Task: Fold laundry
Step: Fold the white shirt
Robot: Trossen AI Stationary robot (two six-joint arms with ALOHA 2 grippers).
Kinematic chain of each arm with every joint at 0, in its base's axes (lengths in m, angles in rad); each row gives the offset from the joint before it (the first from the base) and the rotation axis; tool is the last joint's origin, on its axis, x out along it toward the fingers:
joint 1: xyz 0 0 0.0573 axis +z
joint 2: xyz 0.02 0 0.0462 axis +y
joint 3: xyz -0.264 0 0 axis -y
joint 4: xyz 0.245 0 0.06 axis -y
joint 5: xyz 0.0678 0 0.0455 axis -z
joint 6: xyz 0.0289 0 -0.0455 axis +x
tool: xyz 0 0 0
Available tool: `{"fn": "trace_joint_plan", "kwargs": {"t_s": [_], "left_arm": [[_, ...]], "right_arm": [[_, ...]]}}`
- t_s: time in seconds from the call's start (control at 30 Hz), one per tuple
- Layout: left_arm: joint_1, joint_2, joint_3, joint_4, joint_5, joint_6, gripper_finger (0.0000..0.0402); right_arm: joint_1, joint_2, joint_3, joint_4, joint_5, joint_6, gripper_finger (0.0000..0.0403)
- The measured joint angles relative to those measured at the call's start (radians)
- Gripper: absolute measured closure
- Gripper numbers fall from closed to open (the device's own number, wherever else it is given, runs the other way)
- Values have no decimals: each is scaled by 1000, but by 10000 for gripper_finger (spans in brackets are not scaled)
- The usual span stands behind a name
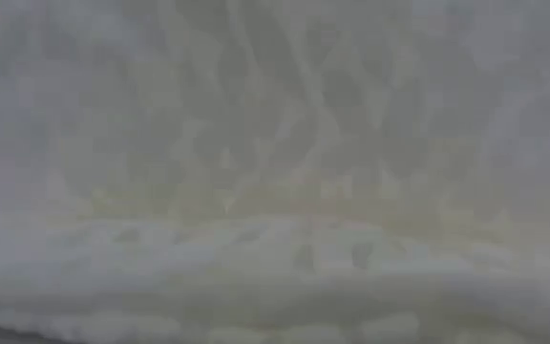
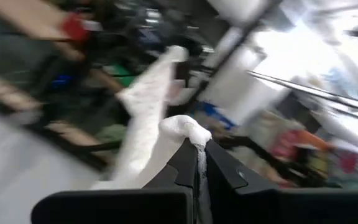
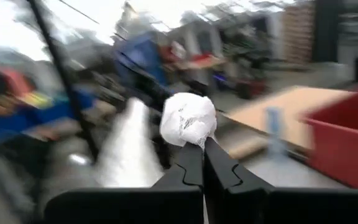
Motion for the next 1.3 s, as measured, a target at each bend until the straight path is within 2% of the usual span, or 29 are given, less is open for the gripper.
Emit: {"fn": "trace_joint_plan", "kwargs": {"t_s": [0.03, 0.1, 0.2, 0.23, 0.37, 0.47, 0.57, 0.67, 0.87, 1.07, 1.17, 1.3], "left_arm": [[8, -35, -12, -85, -47, -58, 401], [32, -105, -57, -286, -112, -269, 401], [82, -208, -152, -600, -116, -614, 401], [100, -243, -188, -677, -113, -676, 401], [199, -393, -313, -796, -117, -716, 401], [301, -498, -418, -802, -111, -687, 401], [404, -608, -536, -826, -61, -726, 401], [496, -703, -646, -845, -28, -736, 401], [643, -840, -813, -852, -50, -733, 401], [739, -876, -912, -848, 15, -754, 401], [781, -873, -917, -840, -2, -730, 402], [841, -868, -914, -837, -46, -666, 401]], "right_arm": [[-4, -35, -25, -34, 17, 9, 386], [-31, -118, -112, -101, 22, 106, 386], [-93, -252, -288, -243, 25, 363, 386], [-119, -299, -357, -297, 26, 462, 386], [-242, -502, -622, -472, -1, 810, 386], [-363, -641, -793, -528, -79, 987, 386], [-500, -755, -930, -546, -169, 1072, 386], [-639, -831, -1020, -550, -253, 1083, 386], [-923, -864, -1121, -599, -488, 1166, 386], [-1143, -796, -1153, -693, -755, 1272, 385], [-1229, -735, -1155, -717, -829, 1290, 385], [-1312, -655, -1155, -713, -849, 1298, 383]]}}
